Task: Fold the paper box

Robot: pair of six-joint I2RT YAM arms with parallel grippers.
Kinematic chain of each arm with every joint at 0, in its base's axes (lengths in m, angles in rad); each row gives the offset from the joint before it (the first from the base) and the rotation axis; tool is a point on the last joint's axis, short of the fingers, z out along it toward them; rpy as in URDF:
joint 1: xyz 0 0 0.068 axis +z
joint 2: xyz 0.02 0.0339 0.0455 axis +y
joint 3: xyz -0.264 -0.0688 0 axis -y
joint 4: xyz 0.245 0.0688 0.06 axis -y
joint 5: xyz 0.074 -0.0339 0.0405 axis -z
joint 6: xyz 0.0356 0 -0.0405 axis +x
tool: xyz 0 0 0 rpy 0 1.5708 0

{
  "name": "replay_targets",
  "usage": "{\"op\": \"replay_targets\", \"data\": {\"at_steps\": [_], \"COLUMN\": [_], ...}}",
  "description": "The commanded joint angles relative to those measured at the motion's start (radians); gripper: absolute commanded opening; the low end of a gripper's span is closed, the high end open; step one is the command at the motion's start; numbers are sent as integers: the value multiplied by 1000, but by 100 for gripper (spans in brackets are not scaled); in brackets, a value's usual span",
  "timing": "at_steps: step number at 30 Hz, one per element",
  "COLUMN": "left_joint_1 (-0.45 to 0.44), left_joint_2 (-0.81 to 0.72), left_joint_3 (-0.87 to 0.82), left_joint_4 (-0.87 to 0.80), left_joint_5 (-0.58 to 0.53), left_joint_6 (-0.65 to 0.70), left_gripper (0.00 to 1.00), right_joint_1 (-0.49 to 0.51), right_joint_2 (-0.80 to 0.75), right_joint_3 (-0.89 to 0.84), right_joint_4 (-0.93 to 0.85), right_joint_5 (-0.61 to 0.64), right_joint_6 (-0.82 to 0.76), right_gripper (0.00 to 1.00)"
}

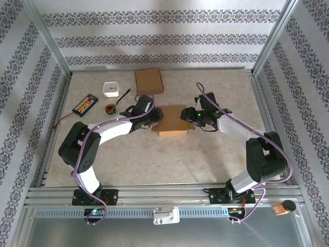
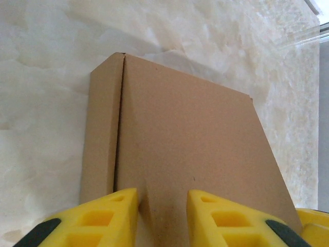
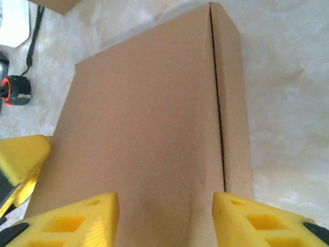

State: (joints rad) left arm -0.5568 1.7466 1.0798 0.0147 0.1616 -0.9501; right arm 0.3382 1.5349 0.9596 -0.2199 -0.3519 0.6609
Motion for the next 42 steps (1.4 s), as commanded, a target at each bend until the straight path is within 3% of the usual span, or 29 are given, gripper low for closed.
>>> {"op": "replay_targets", "data": {"at_steps": [1,8,13,17,22,28,33,42], "left_joint_1": [-2,-2,0,0,1,6,6,6], "left_joint_2": [21,29,-12,-73,-119,-70,-5,71], "left_joint_3": [6,-2,-16,-19,-24,6,21,9], "left_joint_4": [43,51,15,-12,-50,-67,-99,-60], "left_joint_5": [24,32,-23,-85,-166,-70,-43,17], "left_joint_6": [-18,-33,-6,47,96,124,134,101], "left_gripper": [27,20,20,40,47,47,46,29], "right_joint_1": [6,11,0,-41,-80,-78,-79,-78], "right_joint_2": [-21,25,-5,-55,-72,10,60,86], "right_joint_3": [-14,-31,-23,-19,-15,-2,-16,-45], "right_joint_4": [31,64,39,12,-9,-25,1,8], "right_joint_5": [31,8,28,32,4,-76,-88,-49], "right_joint_6": [23,34,13,-2,-38,-49,-41,-73], "right_gripper": [49,43,47,62,69,70,58,43]}}
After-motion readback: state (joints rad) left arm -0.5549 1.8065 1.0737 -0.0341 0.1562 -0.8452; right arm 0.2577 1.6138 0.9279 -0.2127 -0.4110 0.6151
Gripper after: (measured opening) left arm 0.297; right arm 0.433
